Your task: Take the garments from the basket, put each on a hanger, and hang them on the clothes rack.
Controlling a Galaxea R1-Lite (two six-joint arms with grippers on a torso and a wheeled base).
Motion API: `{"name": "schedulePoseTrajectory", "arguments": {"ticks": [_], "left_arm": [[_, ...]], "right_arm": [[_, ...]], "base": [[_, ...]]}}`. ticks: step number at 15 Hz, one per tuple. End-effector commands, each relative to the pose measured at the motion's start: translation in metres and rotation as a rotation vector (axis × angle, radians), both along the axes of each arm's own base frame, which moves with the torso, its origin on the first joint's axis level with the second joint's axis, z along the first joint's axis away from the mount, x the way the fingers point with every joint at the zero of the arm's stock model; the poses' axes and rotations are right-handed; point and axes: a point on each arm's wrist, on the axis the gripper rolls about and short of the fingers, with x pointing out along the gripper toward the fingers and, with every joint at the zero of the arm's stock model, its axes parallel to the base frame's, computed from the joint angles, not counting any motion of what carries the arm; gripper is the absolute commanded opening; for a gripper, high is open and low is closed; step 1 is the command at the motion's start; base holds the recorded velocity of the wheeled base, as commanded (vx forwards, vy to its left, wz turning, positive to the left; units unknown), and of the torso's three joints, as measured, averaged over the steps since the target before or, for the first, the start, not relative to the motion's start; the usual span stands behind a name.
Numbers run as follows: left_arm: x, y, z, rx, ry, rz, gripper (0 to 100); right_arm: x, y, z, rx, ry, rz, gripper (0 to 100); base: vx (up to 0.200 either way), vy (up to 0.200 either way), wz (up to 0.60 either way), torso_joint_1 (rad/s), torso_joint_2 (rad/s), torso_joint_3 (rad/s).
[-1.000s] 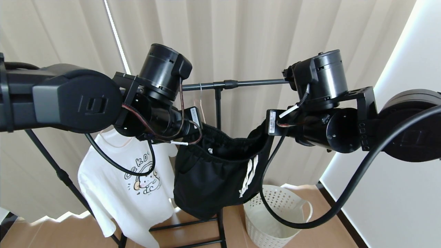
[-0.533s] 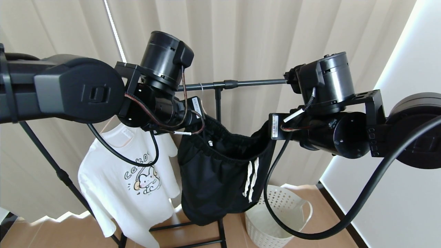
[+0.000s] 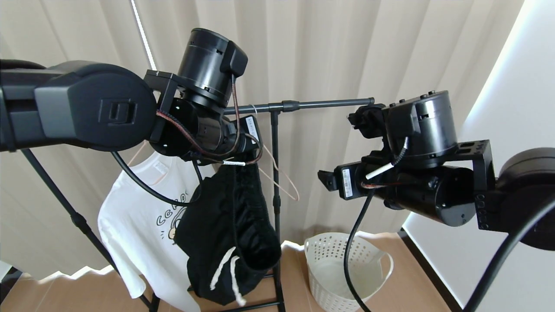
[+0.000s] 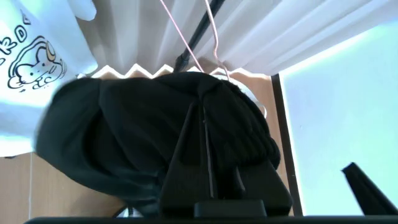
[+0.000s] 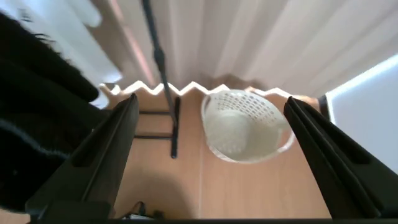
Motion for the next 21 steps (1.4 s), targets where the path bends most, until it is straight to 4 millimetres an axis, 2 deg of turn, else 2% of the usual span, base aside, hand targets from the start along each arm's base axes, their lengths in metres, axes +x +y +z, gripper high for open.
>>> {"name": "schedulePoseTrajectory", "arguments": {"ticks": [1,4,6,14,17,21], "left_arm": [[-0.004,-0.004,0.0,0.001,0.002,-0.017,0],[-0.01,-0.005,0.002,0.01,0.01,-0.029,0],[-0.016,-0.006,0.005,0.009,0.006,-0.045,0],[-0.033,-0.014,0.013,0.016,-0.006,-0.09,0],[-0.037,-0.012,0.01,0.027,0.005,-0.092,0],[-0.041,-0.008,0.012,0.028,0.0,-0.095,0]], "right_arm": [[-0.018,-0.006,-0.009,0.052,0.004,0.176,100],[-0.031,-0.012,-0.016,0.155,-0.009,0.416,100],[-0.032,-0.013,-0.021,0.154,-0.018,0.452,100],[-0.015,-0.008,-0.055,0.019,0.041,0.448,100],[0.001,-0.01,-0.085,-0.11,0.085,0.413,100],[0.0,-0.011,-0.091,-0.138,0.094,0.418,100]], "base": [[0.0,0.0,0.0,0.0,0.0,0.0],[0.0,0.0,0.0,0.0,0.0,0.0],[0.0,0.0,0.0,0.0,0.0,0.0],[0.0,0.0,0.0,0.0,0.0,0.0],[0.0,0.0,0.0,0.0,0.0,0.0],[0.0,0.0,0.0,0.0,0.0,0.0]]}}
